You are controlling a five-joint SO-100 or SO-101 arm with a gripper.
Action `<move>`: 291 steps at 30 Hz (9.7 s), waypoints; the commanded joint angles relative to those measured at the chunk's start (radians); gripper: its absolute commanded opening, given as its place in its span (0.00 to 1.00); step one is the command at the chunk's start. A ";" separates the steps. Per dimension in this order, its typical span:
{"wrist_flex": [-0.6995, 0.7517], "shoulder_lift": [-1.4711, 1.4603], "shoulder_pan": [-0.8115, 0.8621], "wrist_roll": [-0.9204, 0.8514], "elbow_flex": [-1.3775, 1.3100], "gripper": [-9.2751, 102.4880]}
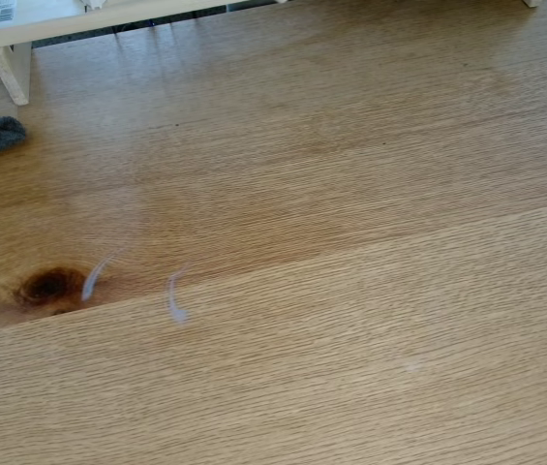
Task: Clean the area in front of the robot
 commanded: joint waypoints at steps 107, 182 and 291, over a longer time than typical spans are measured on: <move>-0.385 -0.376 -1.324 0.094 -0.581 0.08; 0.000 -0.594 -1.025 0.083 -0.831 0.08; 1.118 1.914 -1.049 0.370 1.012 0.08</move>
